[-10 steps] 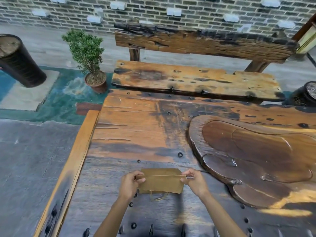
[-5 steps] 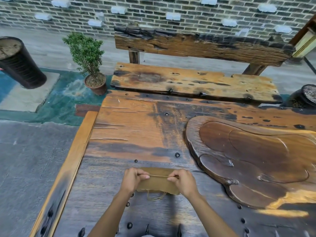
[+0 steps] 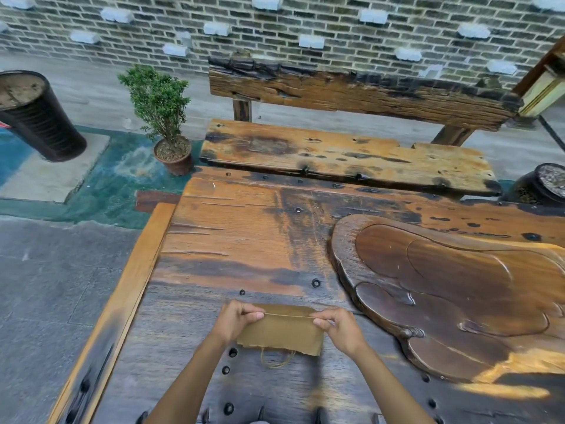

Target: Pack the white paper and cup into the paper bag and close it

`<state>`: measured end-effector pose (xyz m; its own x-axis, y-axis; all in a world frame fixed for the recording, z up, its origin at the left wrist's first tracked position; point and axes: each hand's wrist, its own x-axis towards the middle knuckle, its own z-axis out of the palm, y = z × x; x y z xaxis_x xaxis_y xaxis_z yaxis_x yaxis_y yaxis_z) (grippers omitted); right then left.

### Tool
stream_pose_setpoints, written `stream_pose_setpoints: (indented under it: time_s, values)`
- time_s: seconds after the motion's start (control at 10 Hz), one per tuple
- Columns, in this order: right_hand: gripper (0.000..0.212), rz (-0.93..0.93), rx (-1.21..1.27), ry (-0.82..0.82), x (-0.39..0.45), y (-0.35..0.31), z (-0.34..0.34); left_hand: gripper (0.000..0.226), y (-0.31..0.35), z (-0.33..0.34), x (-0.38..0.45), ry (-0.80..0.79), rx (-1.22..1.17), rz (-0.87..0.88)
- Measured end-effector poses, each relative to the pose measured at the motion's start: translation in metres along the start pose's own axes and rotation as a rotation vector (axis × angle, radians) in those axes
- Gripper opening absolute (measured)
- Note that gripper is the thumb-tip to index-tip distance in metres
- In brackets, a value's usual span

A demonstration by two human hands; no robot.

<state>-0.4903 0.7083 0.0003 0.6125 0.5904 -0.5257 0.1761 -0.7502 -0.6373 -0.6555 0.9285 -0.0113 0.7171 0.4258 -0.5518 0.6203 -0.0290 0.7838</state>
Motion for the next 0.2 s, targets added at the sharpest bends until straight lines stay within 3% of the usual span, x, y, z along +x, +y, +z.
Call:
stream_pose_setpoints:
  time_s: [0.2]
  values:
    - [0.02, 0.023, 0.076, 0.063, -0.0009, 0.0048, 0.0032, 0.014, -0.0044, 0.0027, -0.0065, 0.04, 0.019, 0.063]
